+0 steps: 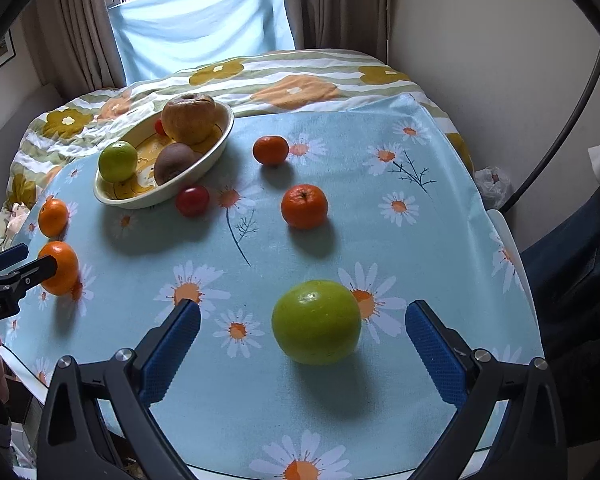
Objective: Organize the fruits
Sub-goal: 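Grasp the large orange with the left tool while the right tool approaches the green apple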
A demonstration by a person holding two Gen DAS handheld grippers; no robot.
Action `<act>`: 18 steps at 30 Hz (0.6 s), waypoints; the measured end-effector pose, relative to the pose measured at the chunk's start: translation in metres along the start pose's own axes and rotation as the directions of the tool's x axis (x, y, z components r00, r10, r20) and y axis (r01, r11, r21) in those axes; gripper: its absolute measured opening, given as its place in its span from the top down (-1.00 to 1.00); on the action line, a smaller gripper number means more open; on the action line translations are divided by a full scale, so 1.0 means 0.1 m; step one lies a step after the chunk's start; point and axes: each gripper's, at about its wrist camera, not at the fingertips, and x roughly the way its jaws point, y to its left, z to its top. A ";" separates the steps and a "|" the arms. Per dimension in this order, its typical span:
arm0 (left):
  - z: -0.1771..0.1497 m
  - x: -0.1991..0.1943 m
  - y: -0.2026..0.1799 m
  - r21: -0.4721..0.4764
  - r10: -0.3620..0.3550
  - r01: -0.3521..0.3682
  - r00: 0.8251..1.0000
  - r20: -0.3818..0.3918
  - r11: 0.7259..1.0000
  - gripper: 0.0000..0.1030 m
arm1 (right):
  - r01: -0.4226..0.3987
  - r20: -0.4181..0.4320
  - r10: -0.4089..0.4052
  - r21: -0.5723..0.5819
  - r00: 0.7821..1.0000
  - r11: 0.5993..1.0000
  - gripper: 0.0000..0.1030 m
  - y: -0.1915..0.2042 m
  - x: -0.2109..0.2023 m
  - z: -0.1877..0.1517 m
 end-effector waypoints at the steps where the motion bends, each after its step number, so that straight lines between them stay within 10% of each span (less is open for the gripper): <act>1: 0.00 0.03 0.00 -0.001 0.004 -0.004 1.000 -0.004 1.000 -0.91 | 0.001 -0.004 -0.001 0.000 1.000 1.000 -0.99 -0.02 0.02 -0.01; 18: -0.03 0.33 0.05 -0.013 0.070 -0.071 0.995 -0.072 0.997 -0.29 | -0.003 -0.030 0.002 -0.020 1.000 1.000 -0.84 -0.07 0.21 -0.04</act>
